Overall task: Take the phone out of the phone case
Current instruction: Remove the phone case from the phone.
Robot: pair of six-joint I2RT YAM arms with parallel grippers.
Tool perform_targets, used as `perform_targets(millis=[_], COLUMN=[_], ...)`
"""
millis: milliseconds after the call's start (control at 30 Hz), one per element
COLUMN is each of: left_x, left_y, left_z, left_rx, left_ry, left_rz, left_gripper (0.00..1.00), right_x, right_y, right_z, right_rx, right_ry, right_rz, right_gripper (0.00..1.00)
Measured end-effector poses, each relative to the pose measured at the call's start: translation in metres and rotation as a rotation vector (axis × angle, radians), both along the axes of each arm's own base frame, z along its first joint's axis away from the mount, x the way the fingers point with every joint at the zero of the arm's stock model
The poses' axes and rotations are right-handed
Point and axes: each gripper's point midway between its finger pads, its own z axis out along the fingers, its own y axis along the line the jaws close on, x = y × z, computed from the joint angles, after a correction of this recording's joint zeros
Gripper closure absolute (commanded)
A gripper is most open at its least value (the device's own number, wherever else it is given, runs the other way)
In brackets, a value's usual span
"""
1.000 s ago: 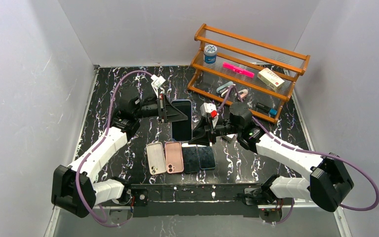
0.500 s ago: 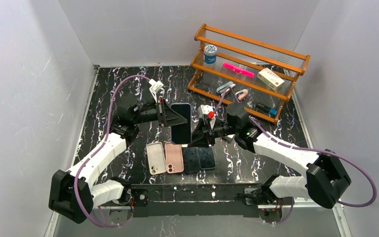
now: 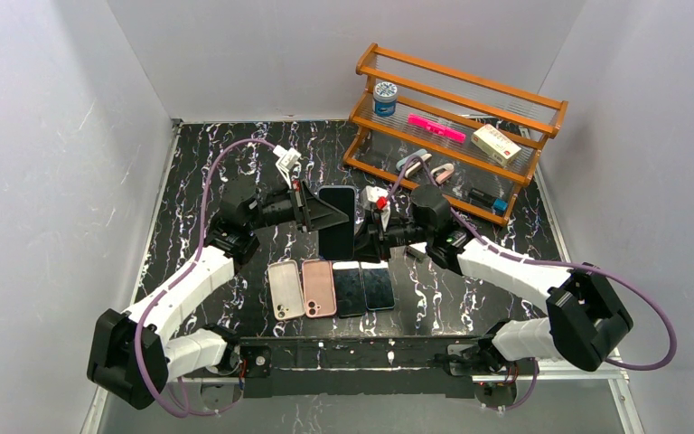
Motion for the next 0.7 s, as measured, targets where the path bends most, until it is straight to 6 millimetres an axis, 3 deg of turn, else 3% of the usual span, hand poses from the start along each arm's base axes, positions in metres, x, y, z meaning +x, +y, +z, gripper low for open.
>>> perform_targets(millis=[133,267,433,500,567,700], left_x=[0.006,0.017,0.029,0.037,0.047,0.06], left_y=[0.0,0.002,0.004,0.007,0.014,0.025], left_z=[0.002,-0.004,-0.008,-0.008,-0.011,-0.025], left_rx=[-0.004,0.022,0.037,0.036,0.042,0.056], left_ry=[-0.015,-0.037,-0.03,-0.022,0.006,0.077], left_rz=[0.033,0.088,0.161,0.204,0.257,0.339], left_gripper=[1.0,1.0,1.0,1.0,1.0,1.0], right_x=[0.006,0.01,0.022,0.026,0.032,0.039], right_y=[-0.001,-0.002,-0.006,-0.01,-0.015,-0.025], right_z=[0.002,0.003,-0.002,-0.002,0.004,0.031], right_rx=[0.004,-0.005,-0.018,-0.015,0.007,0.087], right_ry=[0.022,0.095,0.209,0.236,0.25,0.263], right_rz=[-0.032,-0.077,-0.194,-0.248,-0.315,-0.423], right_gripper=[0.97,0.73,0.55,0.42,0.32,0.26])
